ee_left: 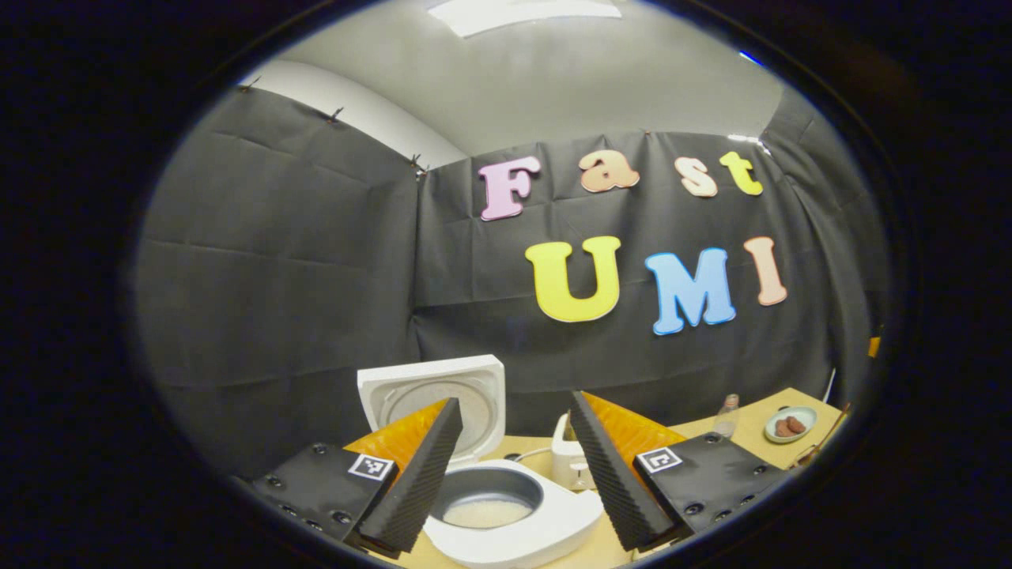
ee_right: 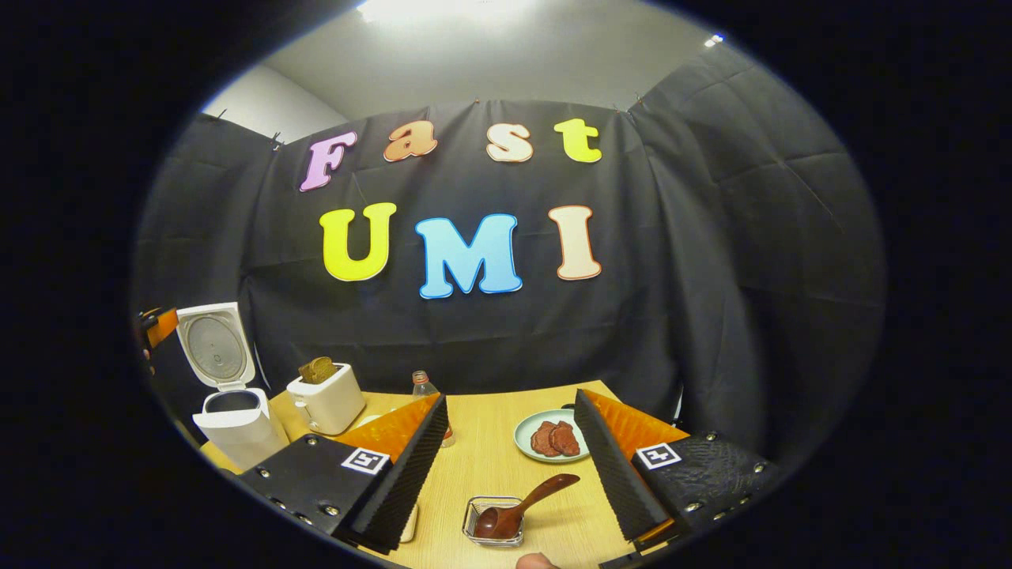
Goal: Close the left gripper, press the button to open the rice cooker; take a wooden spoon from the chopstick holder with the right hand, scoop a spoonful of rice and pour it into the rice cooker, then put the wooden spoon back into the chopstick holder.
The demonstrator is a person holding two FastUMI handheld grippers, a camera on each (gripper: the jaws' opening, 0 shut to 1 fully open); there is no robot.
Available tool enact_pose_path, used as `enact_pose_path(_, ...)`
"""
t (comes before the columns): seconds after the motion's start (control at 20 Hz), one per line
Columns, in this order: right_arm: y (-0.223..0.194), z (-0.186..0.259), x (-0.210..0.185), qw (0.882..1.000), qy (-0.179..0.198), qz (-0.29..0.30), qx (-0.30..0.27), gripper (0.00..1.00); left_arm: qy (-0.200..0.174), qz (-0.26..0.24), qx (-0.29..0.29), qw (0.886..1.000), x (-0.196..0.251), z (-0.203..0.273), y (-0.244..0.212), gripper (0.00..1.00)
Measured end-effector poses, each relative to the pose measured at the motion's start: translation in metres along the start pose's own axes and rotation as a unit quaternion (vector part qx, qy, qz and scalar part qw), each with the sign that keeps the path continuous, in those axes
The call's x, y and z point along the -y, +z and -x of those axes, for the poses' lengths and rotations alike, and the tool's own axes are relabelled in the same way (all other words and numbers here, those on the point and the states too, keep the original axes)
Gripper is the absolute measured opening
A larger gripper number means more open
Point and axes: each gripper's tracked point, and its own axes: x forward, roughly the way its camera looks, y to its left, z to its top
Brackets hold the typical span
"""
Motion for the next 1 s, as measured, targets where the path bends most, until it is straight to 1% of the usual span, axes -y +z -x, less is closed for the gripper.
enact_pose_path(0.2, 0.000, 0.011, -0.008, 1.000, -0.004, 0.002, 0.007, 0.98, 0.030, -0.008, 0.022, 0.999, -0.033, -0.043, 0.024, 0.96)
enact_pose_path(0.35, -0.004, 0.016, -0.008, 1.000, -0.019, 0.005, 0.007, 0.98, 0.058, -0.022, 0.037, 0.997, -0.061, -0.082, 0.040, 0.96)
enact_pose_path(0.45, -0.009, 0.019, -0.009, 1.000, -0.028, 0.002, 0.003, 0.98, 0.068, -0.022, 0.037, 0.997, -0.072, -0.107, 0.043, 0.96)
enact_pose_path(0.7, -0.023, 0.029, -0.012, 0.999, -0.052, 0.004, -0.007, 0.98, 0.094, -0.018, 0.016, 0.995, -0.106, -0.166, 0.027, 0.96)
enact_pose_path(0.8, -0.027, 0.034, -0.013, 0.998, -0.061, 0.004, -0.012, 0.98, 0.101, -0.022, 0.002, 0.995, -0.117, -0.191, 0.013, 0.96)
enact_pose_path(0.9, -0.029, 0.040, -0.016, 0.998, -0.065, 0.002, -0.013, 0.98, 0.101, -0.019, -0.017, 0.995, -0.124, -0.214, 0.000, 0.96)
enact_pose_path(1.0, -0.031, 0.045, -0.015, 0.997, -0.071, 0.010, -0.014, 0.98, 0.090, 0.003, -0.036, 0.995, -0.123, -0.234, -0.011, 0.95)
